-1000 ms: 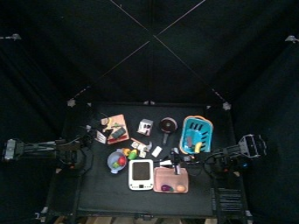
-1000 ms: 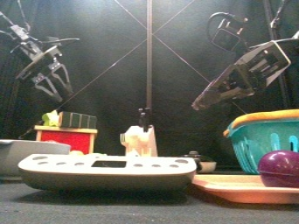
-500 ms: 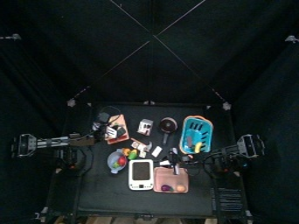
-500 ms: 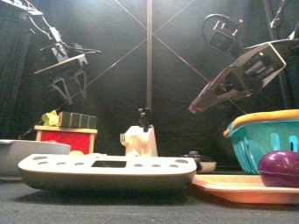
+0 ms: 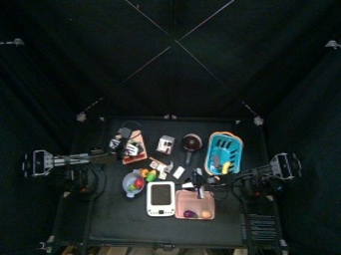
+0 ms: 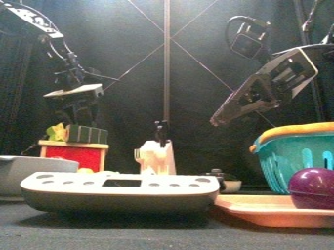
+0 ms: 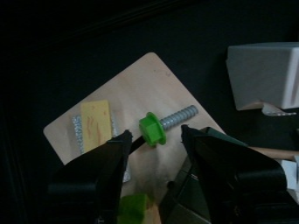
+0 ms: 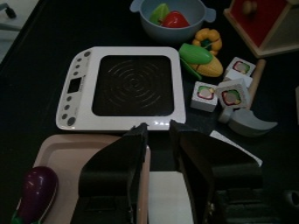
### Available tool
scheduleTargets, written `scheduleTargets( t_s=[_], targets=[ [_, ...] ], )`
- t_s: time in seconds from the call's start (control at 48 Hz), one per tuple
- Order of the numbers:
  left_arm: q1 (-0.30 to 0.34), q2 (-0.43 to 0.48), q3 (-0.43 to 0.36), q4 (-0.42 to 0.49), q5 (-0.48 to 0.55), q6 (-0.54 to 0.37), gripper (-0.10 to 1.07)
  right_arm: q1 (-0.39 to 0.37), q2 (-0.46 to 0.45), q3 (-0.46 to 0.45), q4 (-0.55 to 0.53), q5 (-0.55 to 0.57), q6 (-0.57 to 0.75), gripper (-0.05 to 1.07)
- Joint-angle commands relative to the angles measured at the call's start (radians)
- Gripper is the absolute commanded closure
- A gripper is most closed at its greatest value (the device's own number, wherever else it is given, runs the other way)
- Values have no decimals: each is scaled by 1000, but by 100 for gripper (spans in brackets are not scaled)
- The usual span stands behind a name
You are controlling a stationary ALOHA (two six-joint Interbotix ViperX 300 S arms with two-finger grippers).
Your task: Grab green screw
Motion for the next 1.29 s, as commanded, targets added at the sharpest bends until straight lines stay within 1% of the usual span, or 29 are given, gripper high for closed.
scheduleTargets(
  t_s=[0.0, 0.25, 0.438, 0.917, 1.042, 1.146, 1.271],
  targets=[
    [21, 18, -26, 9, -17, 0, 12, -3, -12, -18, 0, -3, 0, 34],
    [57, 77, -26, 18, -69, 3, 13, -3, -12, -17, 0, -3, 0, 34],
    [71, 98, -31, 28, -95, 2, 15, -3, -12, -17, 0, -3, 0, 34],
    [83, 98, -43, 28, -95, 9, 25, -5, -12, -15, 2, -3, 0, 34],
    [81, 97, -46, 29, -97, 9, 30, -6, -11, -15, 0, -3, 0, 34],
    [81, 80, -51, 29, -97, 12, 33, -6, -11, -15, 2, -3, 0, 34],
    [77, 54, -54, 34, -97, 14, 33, -6, -12, -15, 2, -3, 0, 34]
  ],
)
